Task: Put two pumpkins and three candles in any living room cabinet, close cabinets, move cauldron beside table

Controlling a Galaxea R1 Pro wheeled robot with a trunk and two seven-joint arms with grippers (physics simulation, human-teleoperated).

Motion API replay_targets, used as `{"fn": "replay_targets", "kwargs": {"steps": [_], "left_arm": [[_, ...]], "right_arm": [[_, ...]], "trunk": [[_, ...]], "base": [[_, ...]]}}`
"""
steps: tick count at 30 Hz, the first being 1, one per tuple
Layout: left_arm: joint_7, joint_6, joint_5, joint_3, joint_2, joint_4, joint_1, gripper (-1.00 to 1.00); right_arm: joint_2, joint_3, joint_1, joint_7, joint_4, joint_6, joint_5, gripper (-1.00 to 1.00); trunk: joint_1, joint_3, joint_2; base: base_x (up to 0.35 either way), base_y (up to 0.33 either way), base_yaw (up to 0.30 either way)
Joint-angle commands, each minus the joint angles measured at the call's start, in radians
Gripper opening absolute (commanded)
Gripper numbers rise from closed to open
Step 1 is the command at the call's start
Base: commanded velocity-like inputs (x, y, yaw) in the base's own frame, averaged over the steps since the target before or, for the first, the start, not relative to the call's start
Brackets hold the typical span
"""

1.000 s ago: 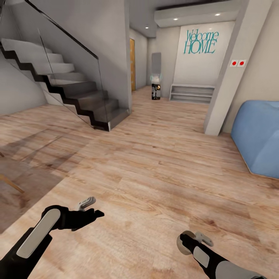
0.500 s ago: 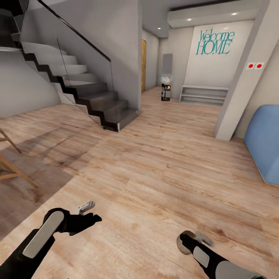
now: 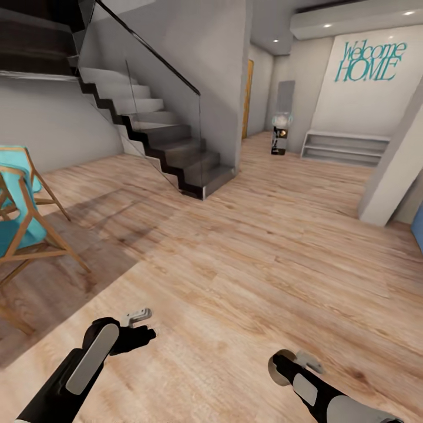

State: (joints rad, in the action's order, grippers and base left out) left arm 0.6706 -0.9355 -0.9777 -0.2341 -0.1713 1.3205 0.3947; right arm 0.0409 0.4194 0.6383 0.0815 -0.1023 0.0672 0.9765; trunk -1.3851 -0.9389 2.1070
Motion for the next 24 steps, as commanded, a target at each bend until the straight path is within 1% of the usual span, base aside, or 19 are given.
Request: {"fn": "replay_targets", "kwargs": {"steps": [1, 4, 12, 16, 24], "left_arm": [[0.010, 0.000, -0.009, -0.002, -0.001, -0.001, 0.001, 1.00], [0.010, 0.001, -0.008, -0.002, -0.001, -0.019, 0.002, 1.00], [0.010, 0.001, -0.007, -0.002, 0.000, -0.030, 0.004, 1.00], [0.010, 0.007, -0.006, -0.002, 0.000, -0.055, 0.006, 1.00], [0.010, 0.013, -0.003, -0.003, 0.000, -0.059, 0.007, 1.00]], "right_arm": [[0.001, 0.009, 0.000, 0.004, -0.002, 0.002, 0.009, -1.00], [0.001, 0.009, 0.000, 0.004, -0.002, 0.002, 0.008, -1.00], [0.001, 0.009, 0.000, 0.004, -0.002, 0.003, 0.008, -1.00], [0.001, 0.009, 0.000, 0.004, -0.002, 0.003, 0.008, -1.00], [0.000, 0.009, 0.000, 0.004, -0.002, 0.004, 0.008, -1.00]], "trunk": [[0.004, 0.002, -0.007], [0.016, 0.010, -0.028], [0.046, 0.031, -0.084], [0.062, 0.042, -0.112], [0.092, 0.064, -0.168]], "base": [[0.000, 0.000, 0.284], [0.000, 0.000, 0.284], [0.000, 0.000, 0.284], [0.000, 0.000, 0.285], [0.000, 0.000, 0.285]]}}
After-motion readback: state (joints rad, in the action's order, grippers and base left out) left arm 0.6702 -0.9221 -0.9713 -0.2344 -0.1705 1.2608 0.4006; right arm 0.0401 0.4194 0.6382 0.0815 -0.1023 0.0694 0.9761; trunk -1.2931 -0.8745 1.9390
